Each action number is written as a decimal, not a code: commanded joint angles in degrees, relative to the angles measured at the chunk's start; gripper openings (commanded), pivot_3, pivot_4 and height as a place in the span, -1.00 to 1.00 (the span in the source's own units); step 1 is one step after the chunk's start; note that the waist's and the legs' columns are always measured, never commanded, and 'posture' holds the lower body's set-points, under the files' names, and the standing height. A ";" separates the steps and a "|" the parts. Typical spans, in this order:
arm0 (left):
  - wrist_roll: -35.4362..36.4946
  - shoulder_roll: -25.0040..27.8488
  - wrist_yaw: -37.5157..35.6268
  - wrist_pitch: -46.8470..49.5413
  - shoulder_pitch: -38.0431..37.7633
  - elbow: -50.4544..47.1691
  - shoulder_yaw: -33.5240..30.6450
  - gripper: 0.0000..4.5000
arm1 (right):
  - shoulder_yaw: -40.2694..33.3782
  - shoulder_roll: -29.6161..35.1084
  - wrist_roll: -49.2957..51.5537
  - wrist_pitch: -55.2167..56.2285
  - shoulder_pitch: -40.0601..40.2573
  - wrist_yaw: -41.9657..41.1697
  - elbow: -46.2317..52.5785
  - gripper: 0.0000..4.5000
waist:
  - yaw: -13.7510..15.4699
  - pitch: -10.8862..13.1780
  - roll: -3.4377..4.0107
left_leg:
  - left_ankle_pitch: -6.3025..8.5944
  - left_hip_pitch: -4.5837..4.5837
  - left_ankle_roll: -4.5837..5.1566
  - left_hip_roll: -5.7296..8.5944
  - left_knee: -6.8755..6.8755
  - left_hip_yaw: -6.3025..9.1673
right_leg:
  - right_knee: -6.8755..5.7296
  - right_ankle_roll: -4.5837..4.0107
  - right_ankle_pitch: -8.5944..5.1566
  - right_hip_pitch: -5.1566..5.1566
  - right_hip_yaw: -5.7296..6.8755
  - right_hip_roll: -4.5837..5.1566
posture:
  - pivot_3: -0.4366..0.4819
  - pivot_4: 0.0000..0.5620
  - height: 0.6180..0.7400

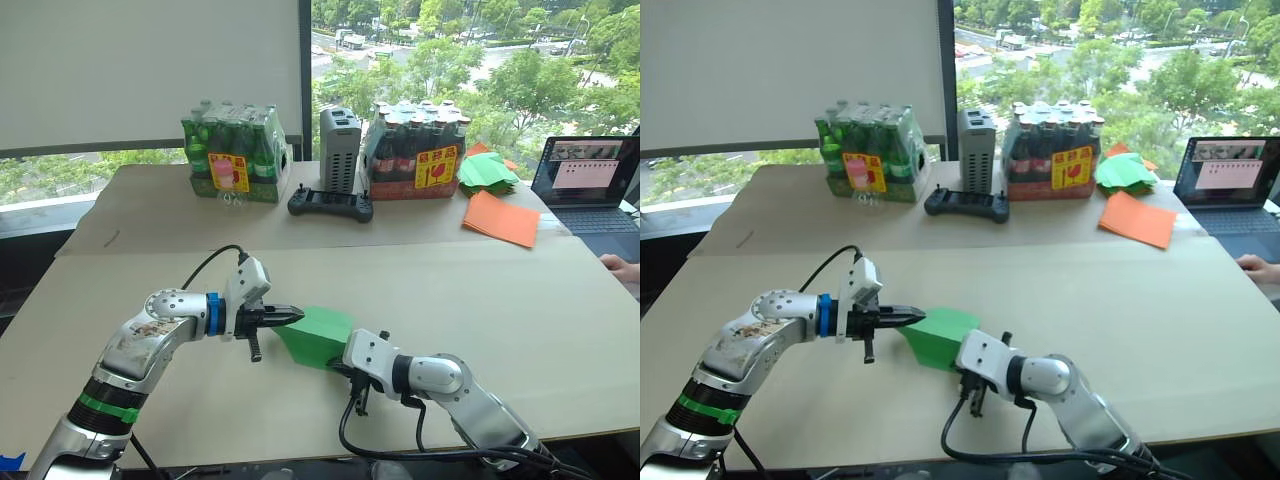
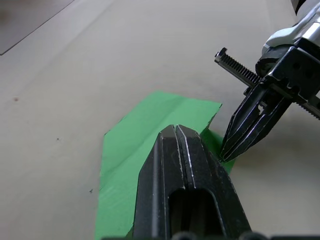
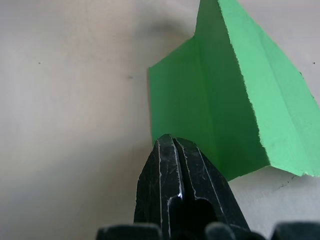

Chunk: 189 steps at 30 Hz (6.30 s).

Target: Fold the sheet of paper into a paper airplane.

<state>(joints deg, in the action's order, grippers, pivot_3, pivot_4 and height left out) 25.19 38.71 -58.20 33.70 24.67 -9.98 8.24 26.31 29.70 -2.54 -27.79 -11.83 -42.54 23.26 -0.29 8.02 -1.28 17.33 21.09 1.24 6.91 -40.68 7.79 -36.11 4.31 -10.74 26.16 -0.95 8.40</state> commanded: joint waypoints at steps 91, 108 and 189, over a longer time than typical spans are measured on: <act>-6.36 -0.50 2.93 1.72 -9.45 -7.78 2.91 -1.00 | -30.14 -16.90 34.38 -48.92 -9.56 13.62 -3.37 0.99 | 0.02 0.01 -0.01 | 0.03 0.09 0.05 -0.01 -0.01 -0.01 | -0.01 -0.01 0.05 0.11 0.04 0.03 | -0.05 -0.47 0.28; -6.59 0.14 2.85 1.76 -9.68 -8.16 3.46 -1.00 | -28.04 -16.59 35.18 -44.47 -9.32 14.32 -3.92 -0.75 | -0.42 0.01 0.00 | 0.03 0.09 0.05 -0.01 -0.01 -0.01 | -0.02 -0.01 0.05 0.11 0.03 0.03 | -0.05 -0.47 0.28; -4.58 11.84 -3.64 -2.29 -9.59 -4.91 -6.38 -1.00 | 4.82 4.49 -39.70 63.48 -4.04 15.12 -23.86 -0.98 | -0.46 -0.03 -0.14 | -0.01 -0.42 -0.02 -0.20 0.00 -0.11 | -0.10 -0.07 0.07 -0.34 -0.04 -0.21 | -0.05 -0.47 0.28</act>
<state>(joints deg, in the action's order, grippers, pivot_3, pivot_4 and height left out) 19.91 49.84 -61.95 32.19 13.55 -13.59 4.25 30.56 33.09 -37.74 37.43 -16.31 -26.93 3.10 -0.76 7.99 -1.42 17.33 20.60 1.25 6.66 -40.68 7.68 -36.20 4.22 -10.65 25.75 -0.99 8.14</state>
